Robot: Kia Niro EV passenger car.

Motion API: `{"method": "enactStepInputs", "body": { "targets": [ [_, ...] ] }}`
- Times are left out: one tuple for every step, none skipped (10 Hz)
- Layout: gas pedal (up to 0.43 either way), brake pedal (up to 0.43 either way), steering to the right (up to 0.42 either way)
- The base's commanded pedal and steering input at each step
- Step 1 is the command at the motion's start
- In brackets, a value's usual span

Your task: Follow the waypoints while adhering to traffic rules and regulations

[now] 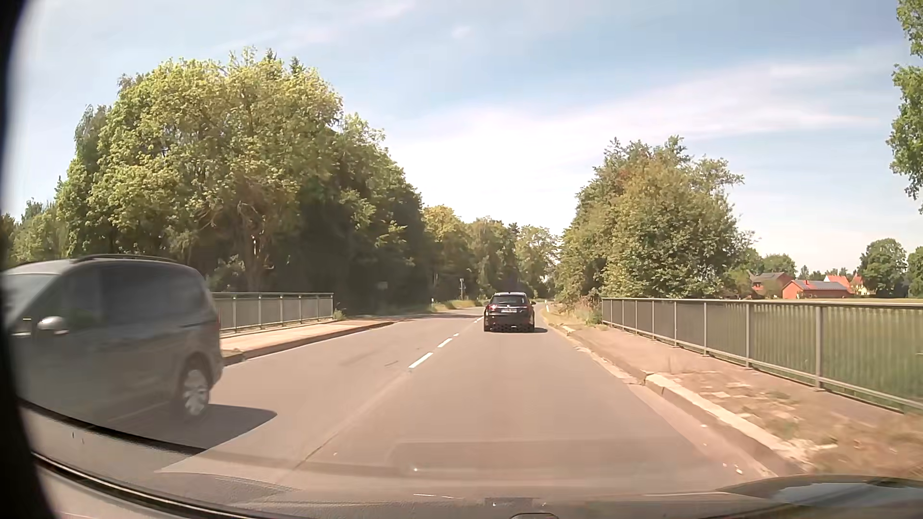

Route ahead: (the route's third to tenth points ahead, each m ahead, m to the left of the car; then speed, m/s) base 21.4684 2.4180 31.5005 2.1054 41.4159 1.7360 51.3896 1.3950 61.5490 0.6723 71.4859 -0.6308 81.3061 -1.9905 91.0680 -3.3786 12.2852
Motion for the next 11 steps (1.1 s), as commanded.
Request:
{"method": "enactStepInputs", "body": {
  "targets": [
    [0.280, 0.000, 0.006],
    [0.280, 0.000, 0.006],
    [0.280, 0.000, 0.006],
    [0.280, 0.000, 0.006],
    [0.280, 0.000, 0.006],
    [0.280, 0.000, 0.006],
    [0.280, 0.000, 0.006],
    [0.280, 0.000, 0.007],
    [0.280, 0.000, 0.009],
    [0.280, 0.000, 0.009],
    [0.280, 0.000, 0.009]
  ]
}}
